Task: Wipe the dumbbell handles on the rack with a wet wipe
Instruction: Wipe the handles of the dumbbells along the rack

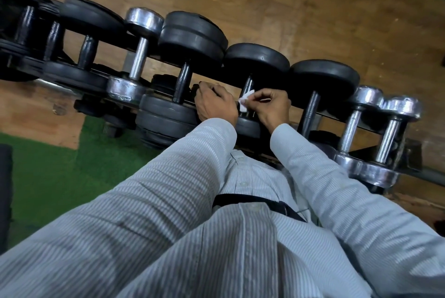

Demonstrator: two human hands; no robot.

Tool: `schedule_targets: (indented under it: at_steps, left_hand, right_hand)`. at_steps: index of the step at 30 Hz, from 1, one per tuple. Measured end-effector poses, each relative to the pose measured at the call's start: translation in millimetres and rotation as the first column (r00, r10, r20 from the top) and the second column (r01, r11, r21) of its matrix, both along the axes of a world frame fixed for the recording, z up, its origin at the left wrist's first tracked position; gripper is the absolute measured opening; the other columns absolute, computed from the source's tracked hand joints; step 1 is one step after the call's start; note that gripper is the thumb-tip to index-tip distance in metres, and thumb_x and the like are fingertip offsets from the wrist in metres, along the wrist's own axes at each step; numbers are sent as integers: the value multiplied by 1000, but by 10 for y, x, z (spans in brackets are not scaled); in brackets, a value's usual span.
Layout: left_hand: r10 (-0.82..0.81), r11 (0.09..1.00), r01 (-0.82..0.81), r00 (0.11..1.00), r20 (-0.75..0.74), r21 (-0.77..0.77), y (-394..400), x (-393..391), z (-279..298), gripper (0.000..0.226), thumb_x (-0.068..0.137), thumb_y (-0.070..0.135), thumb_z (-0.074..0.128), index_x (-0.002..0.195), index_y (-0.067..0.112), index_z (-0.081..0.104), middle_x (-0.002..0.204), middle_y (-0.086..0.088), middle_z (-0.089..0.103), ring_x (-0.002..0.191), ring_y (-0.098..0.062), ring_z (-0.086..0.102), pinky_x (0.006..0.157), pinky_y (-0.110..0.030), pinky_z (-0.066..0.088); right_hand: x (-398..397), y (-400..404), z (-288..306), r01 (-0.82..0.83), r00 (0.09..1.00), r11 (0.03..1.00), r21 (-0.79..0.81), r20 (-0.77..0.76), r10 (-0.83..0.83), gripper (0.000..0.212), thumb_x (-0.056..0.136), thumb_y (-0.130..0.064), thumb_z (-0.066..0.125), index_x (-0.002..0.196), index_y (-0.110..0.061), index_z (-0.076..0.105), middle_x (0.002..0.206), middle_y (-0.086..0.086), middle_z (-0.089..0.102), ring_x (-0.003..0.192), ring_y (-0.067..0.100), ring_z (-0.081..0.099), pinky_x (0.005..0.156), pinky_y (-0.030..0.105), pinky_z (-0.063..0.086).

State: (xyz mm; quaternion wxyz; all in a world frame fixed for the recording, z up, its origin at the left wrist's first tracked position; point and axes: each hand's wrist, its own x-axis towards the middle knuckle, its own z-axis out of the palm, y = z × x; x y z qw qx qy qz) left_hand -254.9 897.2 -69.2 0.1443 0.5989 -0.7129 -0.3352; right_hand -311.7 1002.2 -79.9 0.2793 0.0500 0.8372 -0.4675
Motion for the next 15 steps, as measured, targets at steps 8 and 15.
schedule_targets:
  at_steps: [8, 15]
  left_hand:
    - [-29, 1000, 29, 1000, 8, -3, 0, 11, -23, 17, 100, 23, 50, 100, 10, 61, 97, -5, 65, 94, -25, 60, 79, -38, 47]
    - [-49, 999, 48, 999, 18, 23, -25, 13, -21, 20, 99, 25, 49, 99, 10, 62, 95, -6, 66, 95, -26, 61, 81, -40, 48]
  right_hand:
    - [-262, -278, 6, 617, 739, 781, -94, 408, -536, 23, 70, -4, 89, 68, -11, 68, 70, 2, 71, 64, 16, 64, 49, 21, 52]
    - [-305, -409, -40, 753, 478, 657, -34, 715, -510, 13, 89, -1, 68, 78, -4, 62, 72, 10, 59, 52, 19, 58, 52, 30, 58]
